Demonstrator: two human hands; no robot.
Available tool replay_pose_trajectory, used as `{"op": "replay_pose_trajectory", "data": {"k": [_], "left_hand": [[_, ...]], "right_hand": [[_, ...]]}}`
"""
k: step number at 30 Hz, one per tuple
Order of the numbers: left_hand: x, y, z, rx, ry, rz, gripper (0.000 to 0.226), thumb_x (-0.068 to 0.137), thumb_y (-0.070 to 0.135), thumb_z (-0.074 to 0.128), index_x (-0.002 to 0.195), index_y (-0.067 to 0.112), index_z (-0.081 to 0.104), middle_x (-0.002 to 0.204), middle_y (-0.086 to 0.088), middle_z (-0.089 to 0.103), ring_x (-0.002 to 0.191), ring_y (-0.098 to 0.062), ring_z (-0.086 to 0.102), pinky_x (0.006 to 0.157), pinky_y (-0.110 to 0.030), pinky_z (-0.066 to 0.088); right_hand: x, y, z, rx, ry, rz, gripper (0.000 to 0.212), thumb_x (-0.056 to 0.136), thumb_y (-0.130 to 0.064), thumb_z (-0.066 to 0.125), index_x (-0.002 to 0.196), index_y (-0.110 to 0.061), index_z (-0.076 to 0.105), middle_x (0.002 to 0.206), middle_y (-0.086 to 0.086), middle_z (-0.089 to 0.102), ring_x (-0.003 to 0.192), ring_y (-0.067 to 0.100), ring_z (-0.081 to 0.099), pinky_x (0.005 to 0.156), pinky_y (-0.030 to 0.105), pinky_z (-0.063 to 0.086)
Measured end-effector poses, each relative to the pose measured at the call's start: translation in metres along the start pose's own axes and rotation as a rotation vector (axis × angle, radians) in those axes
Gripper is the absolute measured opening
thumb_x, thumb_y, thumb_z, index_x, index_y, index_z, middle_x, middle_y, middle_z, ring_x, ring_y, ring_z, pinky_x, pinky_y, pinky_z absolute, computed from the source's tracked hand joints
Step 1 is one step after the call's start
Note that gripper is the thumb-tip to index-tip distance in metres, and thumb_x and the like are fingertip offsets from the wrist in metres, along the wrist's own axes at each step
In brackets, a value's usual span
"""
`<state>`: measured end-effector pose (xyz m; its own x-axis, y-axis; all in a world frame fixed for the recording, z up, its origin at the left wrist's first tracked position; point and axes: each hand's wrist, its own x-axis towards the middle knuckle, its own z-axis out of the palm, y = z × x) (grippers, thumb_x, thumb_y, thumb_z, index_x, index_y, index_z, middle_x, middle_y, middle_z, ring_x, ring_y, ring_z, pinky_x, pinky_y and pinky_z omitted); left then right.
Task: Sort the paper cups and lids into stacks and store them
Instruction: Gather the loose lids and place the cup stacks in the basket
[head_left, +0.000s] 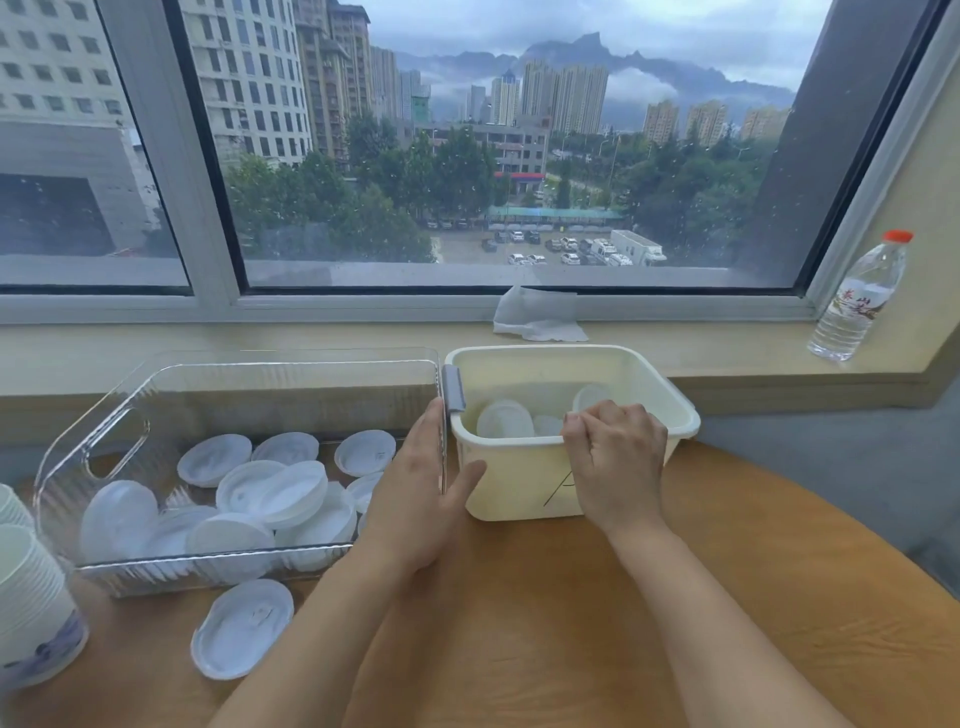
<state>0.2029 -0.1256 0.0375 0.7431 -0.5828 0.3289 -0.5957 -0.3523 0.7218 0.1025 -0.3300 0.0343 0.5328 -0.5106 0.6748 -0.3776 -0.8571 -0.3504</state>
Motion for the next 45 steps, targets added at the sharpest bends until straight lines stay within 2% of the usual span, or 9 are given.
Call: {"op": "replay_pose_trajectory", "data": {"k": [5, 14, 21, 25, 29, 33, 36, 40, 45], "left_hand": [[0.002, -0.007, -0.004, 0.004, -0.022, 0.020, 0.086, 0.100, 0.035, 0.069, 0.167, 0.024, 0.016, 0.170, 0.012, 0.029, 0.155, -0.010, 0.030, 0.124, -0.031, 0.029], [0.001, -0.002, -0.005, -0.006, -0.029, 0.034, 0.091, 0.099, 0.042, 0.070, 0.167, 0.023, 0.012, 0.172, 0.010, 0.023, 0.157, -0.009, 0.024, 0.122, -0.025, 0.024], [-0.005, -0.006, -0.019, 0.011, -0.045, 0.046, 0.098, 0.094, 0.055, 0.070, 0.167, 0.027, 0.011, 0.171, 0.014, 0.023, 0.155, -0.006, 0.025, 0.117, -0.024, 0.026], [-0.023, -0.019, -0.040, 0.064, 0.016, 0.051, 0.092, 0.095, 0.060, 0.064, 0.167, 0.025, 0.018, 0.170, 0.011, 0.029, 0.153, -0.008, 0.030, 0.116, -0.027, 0.031], [-0.052, -0.047, -0.072, 0.094, 0.133, 0.022, 0.085, 0.095, 0.071, 0.052, 0.162, 0.022, 0.033, 0.162, 0.008, 0.044, 0.145, -0.012, 0.042, 0.115, -0.031, 0.036], [-0.079, -0.087, -0.100, 0.225, 0.276, -0.001, 0.071, 0.098, 0.060, 0.045, 0.155, 0.017, 0.045, 0.153, 0.001, 0.053, 0.142, -0.021, 0.048, 0.114, -0.040, 0.038], [-0.094, -0.113, -0.113, 0.329, 0.370, -0.038, 0.062, 0.098, 0.054, 0.048, 0.147, 0.016, 0.051, 0.146, -0.003, 0.058, 0.136, -0.028, 0.053, 0.111, -0.049, 0.042], [-0.098, -0.131, -0.118, 0.439, 0.415, -0.133, 0.057, 0.098, 0.053, 0.044, 0.141, 0.018, 0.056, 0.140, -0.005, 0.062, 0.132, -0.030, 0.054, 0.109, -0.041, 0.034], [-0.086, -0.140, -0.118, 0.541, 0.410, -0.155, 0.050, 0.101, 0.048, 0.042, 0.134, 0.019, 0.064, 0.137, -0.002, 0.065, 0.132, -0.026, 0.057, 0.106, -0.045, 0.042]], "right_hand": [[0.003, -0.002, 0.000, 0.045, 0.017, 0.011, 0.047, 0.101, -0.040, 0.031, 0.063, -0.023, 0.053, 0.080, -0.006, 0.058, 0.088, 0.020, 0.042, 0.092, 0.039, 0.030], [0.003, 0.000, -0.003, 0.032, 0.003, -0.001, 0.059, 0.100, -0.042, 0.029, 0.067, -0.013, 0.069, 0.079, -0.002, 0.065, 0.087, 0.022, 0.045, 0.088, 0.036, 0.027], [0.004, -0.006, -0.013, 0.069, -0.071, 0.038, 0.053, 0.098, -0.048, 0.032, 0.081, -0.019, 0.074, 0.091, -0.002, 0.070, 0.093, 0.019, 0.046, 0.090, 0.032, 0.024], [-0.004, -0.038, -0.022, 0.190, -0.062, -0.045, 0.036, 0.099, -0.047, 0.046, 0.104, -0.026, 0.074, 0.106, -0.008, 0.068, 0.107, 0.018, 0.053, 0.092, 0.031, 0.027], [-0.013, -0.098, -0.019, 0.323, -0.054, -0.208, 0.019, 0.097, -0.034, 0.060, 0.108, -0.025, 0.072, 0.108, -0.009, 0.068, 0.108, 0.015, 0.054, 0.093, 0.027, 0.033], [-0.027, -0.156, 0.001, 0.442, -0.202, -0.323, 0.015, 0.096, -0.029, 0.066, 0.109, -0.025, 0.070, 0.107, -0.013, 0.064, 0.102, 0.009, 0.055, 0.092, 0.024, 0.043], [-0.037, -0.188, 0.029, 0.481, -0.412, -0.306, 0.025, 0.097, -0.038, 0.067, 0.120, -0.030, 0.066, 0.118, -0.016, 0.060, 0.109, 0.008, 0.058, 0.096, 0.032, 0.050], [-0.041, -0.216, 0.063, 0.415, -0.646, -0.203, 0.060, 0.089, -0.064, 0.069, 0.141, -0.038, 0.055, 0.140, -0.016, 0.051, 0.131, 0.010, 0.049, 0.110, 0.040, 0.044], [-0.027, -0.235, 0.090, 0.420, -0.880, -0.043, 0.092, 0.083, -0.071, 0.071, 0.160, -0.045, 0.029, 0.163, -0.011, 0.038, 0.150, 0.014, 0.037, 0.116, 0.038, 0.038]]}}
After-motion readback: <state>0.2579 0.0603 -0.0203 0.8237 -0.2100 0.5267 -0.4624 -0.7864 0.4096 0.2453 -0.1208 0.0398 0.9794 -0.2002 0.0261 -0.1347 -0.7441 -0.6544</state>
